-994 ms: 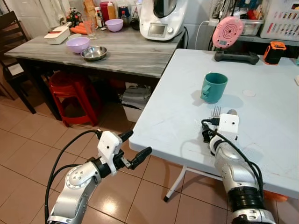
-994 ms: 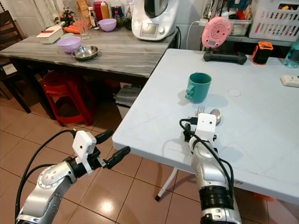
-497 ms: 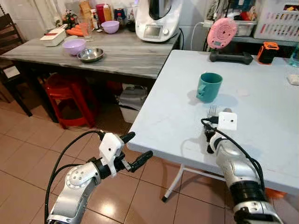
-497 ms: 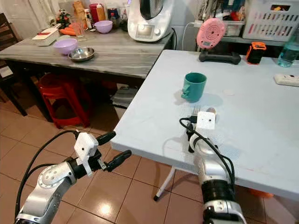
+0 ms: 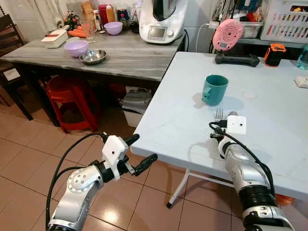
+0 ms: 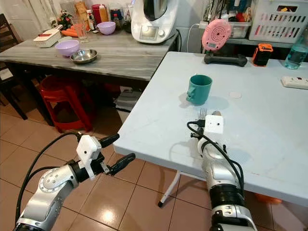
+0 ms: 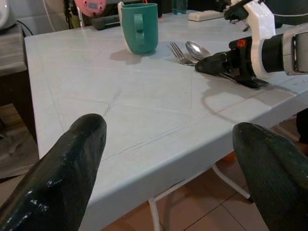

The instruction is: Setting the table

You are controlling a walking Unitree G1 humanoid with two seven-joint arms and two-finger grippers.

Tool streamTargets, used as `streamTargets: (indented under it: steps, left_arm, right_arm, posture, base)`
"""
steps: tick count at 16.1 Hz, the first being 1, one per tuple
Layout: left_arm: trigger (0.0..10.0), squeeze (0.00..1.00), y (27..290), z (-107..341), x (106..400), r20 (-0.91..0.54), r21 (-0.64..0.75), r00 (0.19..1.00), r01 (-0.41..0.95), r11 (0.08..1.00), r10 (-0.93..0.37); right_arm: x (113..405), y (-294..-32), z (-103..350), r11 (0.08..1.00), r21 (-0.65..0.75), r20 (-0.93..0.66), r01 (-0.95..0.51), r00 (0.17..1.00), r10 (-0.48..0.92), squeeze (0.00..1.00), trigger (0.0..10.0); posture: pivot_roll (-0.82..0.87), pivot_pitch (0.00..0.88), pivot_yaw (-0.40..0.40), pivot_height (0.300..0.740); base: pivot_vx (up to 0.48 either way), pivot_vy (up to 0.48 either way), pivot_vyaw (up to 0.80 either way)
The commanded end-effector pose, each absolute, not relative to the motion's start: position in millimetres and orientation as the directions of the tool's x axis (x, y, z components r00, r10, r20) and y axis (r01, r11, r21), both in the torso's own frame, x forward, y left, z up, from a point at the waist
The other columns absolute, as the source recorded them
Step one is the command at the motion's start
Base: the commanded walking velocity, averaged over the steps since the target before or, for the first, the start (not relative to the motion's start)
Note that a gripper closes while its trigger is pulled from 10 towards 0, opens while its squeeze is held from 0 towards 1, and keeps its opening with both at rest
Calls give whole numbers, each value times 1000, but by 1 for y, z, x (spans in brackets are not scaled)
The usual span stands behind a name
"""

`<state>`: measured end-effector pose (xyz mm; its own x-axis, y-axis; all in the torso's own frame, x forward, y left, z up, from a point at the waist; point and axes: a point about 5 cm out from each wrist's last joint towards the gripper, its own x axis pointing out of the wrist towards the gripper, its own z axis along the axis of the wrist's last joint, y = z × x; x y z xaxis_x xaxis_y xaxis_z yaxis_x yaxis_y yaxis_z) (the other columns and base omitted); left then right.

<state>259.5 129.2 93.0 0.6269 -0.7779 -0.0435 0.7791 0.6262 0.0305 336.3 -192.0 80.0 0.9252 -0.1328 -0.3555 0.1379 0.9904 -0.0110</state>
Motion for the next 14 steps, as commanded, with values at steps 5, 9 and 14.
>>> streamTargets:
  steps: [5,9,14]
  left_arm:
    - [10000,0,135,91,259,-64,56,626,780,623,-777]
    - [10000,0,133,97,263,-43,67,647,762,644,-761]
    - [10000,0,152,103,280,33,63,839,541,839,-543]
  right_arm:
    - [332,-179,66,981,125,-419,147,904,-82,0,0]
    - [338,-172,85,956,241,-338,168,938,-80,0,0]
    - [332,-165,114,971,211,-159,111,984,-78,0,0]
  posture:
    - [4,0,60,740]
    - [4,0,56,740]
    - [5,0,46,740]
  base:
    - [0,0,0]
    - [0,0,0]
    - [0,0,0]
